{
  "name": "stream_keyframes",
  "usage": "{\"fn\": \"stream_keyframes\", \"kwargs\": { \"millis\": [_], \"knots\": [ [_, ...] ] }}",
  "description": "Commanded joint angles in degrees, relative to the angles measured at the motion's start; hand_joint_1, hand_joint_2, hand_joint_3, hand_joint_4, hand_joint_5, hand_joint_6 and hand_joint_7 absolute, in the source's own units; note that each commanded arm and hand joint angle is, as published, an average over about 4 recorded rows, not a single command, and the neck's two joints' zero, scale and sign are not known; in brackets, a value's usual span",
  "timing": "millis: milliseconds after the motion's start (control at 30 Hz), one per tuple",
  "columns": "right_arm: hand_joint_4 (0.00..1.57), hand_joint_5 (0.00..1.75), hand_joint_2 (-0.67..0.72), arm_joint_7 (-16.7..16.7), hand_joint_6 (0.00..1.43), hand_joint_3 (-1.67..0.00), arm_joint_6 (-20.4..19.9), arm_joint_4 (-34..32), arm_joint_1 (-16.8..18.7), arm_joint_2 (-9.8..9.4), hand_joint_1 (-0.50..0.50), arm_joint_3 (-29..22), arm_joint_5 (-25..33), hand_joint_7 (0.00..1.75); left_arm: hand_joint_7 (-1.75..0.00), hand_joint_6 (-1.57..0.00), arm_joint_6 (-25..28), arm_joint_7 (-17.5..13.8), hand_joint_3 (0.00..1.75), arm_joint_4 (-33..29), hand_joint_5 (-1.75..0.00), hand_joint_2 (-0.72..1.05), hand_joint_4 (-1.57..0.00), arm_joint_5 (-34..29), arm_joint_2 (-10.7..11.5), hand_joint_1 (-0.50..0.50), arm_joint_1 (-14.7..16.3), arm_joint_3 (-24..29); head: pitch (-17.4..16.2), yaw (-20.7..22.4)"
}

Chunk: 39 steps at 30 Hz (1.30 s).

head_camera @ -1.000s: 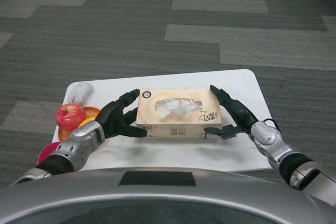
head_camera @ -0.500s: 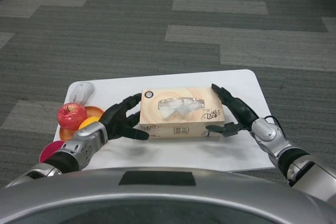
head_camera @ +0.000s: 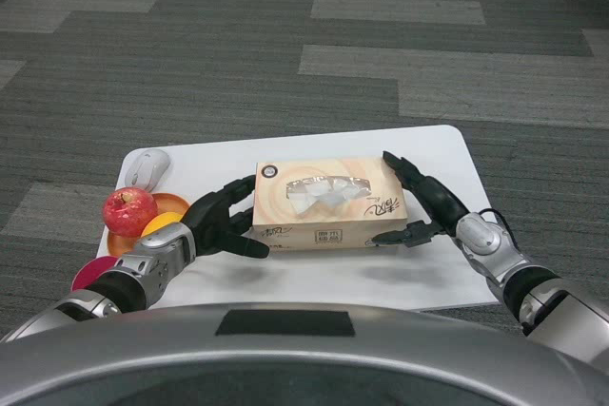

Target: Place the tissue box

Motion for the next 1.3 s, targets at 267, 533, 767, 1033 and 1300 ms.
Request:
{"fn": "stream_keyframes", "kwargs": {
  "millis": [267, 533, 767, 1033, 1300],
  "knots": [
    [0.00, 0.58, -0.54, 0.4, 0.00, -0.10, 1.1, 0.9, 0.1, 0.44, -0.29, -1.1, -0.6, 0.00, 0.00, 0.00, -1.2, -1.0, 0.11, 0.4, 0.00, 1.05, 0.00, 0.1, 0.3, 0.50, 0.9, 1.1, 0.4, 0.4],
    [0.00, 0.58, -0.54, 0.5, 0.00, -0.08, 0.8, 0.5, 0.8, 0.27, -0.29, -4.3, -0.7, 0.00, 0.00, 0.00, -1.2, -1.3, 0.13, -2.3, 0.00, 1.05, 0.00, 0.1, 1.2, 0.50, 2.8, 3.2, 1.1, 0.7],
    [0.00, 0.58, -0.53, 0.5, 0.00, -0.08, 0.6, -0.1, 1.2, 0.16, -0.29, -6.0, -0.7, 0.00, 0.00, 0.00, -1.2, -1.4, 0.15, -4.7, 0.00, 1.05, 0.00, 0.4, 1.5, 0.50, 4.5, 7.1, 1.4, 0.8],
    [0.00, 0.58, -0.45, 0.5, 0.00, -0.04, 0.5, -0.5, 1.2, 0.11, -0.29, -6.6, -0.7, 0.00, 0.00, 0.00, -1.2, -2.0, 0.15, -8.3, 0.00, 1.05, 0.00, 0.5, 2.2, 0.50, 6.7, 11.5, 1.6, 0.8],
    [0.00, 0.58, -0.38, 0.5, 0.00, 0.00, 0.4, -2.1, 1.8, -0.11, -0.29, -8.0, -0.7, 0.00, 0.00, 0.00, -1.2, -2.3, 0.17, -11.4, 0.00, 1.05, 0.00, 0.6, 2.3, 0.50, 7.6, 13.4, 1.6, 1.0]
  ]
}}
